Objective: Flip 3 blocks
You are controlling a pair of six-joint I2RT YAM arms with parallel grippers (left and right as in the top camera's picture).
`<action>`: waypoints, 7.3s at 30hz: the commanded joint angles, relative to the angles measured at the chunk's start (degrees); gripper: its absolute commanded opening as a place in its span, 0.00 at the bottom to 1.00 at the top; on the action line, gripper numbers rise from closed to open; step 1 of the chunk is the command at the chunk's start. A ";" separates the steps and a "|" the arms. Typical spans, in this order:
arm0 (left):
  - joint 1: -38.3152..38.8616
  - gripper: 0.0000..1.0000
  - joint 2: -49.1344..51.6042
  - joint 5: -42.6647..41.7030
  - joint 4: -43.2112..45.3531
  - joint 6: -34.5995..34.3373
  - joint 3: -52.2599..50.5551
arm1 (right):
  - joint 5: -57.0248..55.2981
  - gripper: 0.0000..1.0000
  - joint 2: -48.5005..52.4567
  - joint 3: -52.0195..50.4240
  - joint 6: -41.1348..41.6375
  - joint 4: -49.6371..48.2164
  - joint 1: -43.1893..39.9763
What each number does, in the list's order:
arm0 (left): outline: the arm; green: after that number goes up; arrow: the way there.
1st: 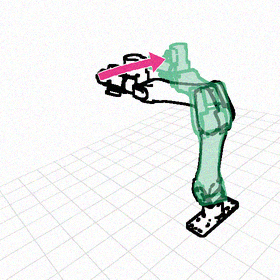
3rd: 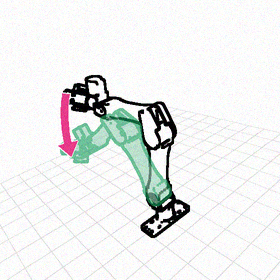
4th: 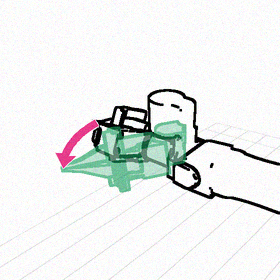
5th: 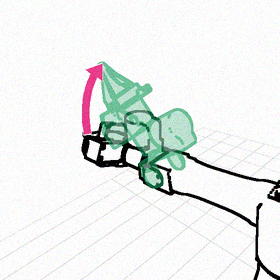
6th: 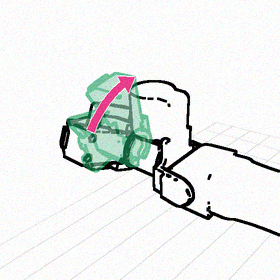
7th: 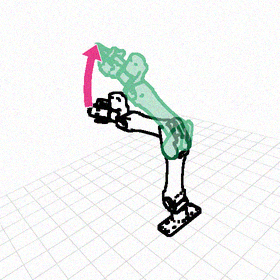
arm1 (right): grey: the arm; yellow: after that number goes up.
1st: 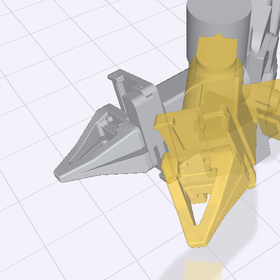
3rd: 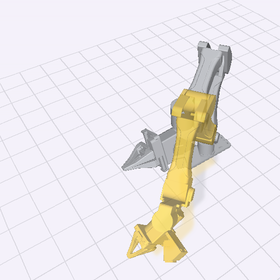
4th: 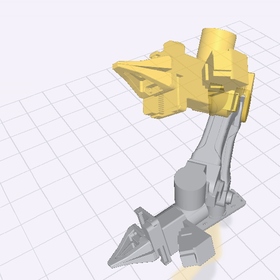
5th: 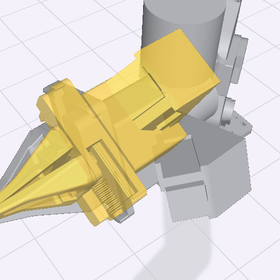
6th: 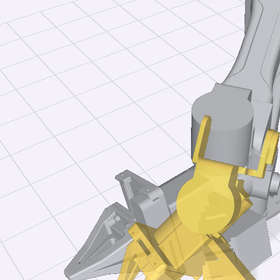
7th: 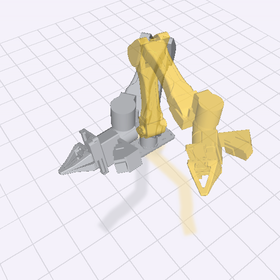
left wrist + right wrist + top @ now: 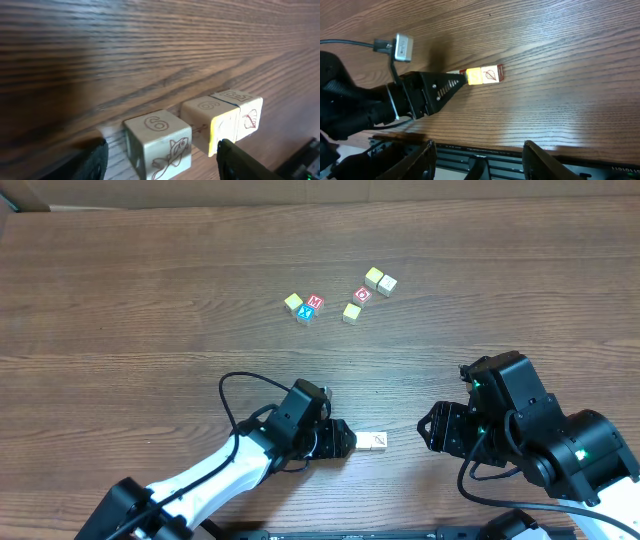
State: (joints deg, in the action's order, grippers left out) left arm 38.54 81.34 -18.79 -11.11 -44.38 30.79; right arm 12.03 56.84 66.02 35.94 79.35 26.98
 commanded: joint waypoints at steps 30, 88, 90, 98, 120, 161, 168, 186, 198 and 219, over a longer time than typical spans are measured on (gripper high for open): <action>0.07 0.04 -13.27 10.03 -18.05 4.04 -0.42 | -3.23 0.27 4.81 1.44 -1.95 -0.98 -0.33; 0.11 0.04 3.41 4.35 0.26 -14.86 -0.31 | -1.90 0.24 4.81 1.44 -1.97 0.57 -0.33; 0.11 0.04 3.41 4.76 0.22 -17.38 -0.31 | -1.90 0.24 4.81 1.44 -2.01 0.57 -0.33; 0.13 0.04 3.39 5.22 0.02 -21.90 -0.31 | -1.90 0.24 4.81 1.44 -3.06 0.63 -0.33; 0.11 0.04 3.39 1.60 -0.17 -30.69 -0.31 | -1.90 0.24 4.81 1.44 -3.23 0.72 -0.33; 12.81 0.04 2.45 11.15 -4.15 -32.35 -0.31 | -1.11 0.22 4.81 1.44 -4.50 0.94 -0.33; 12.81 0.04 3.67 10.88 -2.95 -32.33 -0.31 | -0.79 0.22 4.81 1.44 -4.50 0.92 -0.33; 12.87 0.04 3.69 10.43 -0.09 -32.37 -0.31 | -0.79 0.21 4.81 1.44 -4.50 0.81 -0.33; 13.68 0.04 4.79 10.12 2.71 -31.41 -0.31 | -0.76 0.21 4.81 1.44 -4.50 0.81 -0.33; 13.66 0.04 -17.44 23.41 -18.78 -23.76 -0.28 | -0.83 0.20 4.81 1.44 -4.55 0.90 -0.33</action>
State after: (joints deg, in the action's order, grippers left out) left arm 52.53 69.69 -4.43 -25.50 -73.03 30.61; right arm 10.76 61.73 66.02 31.70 80.62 26.98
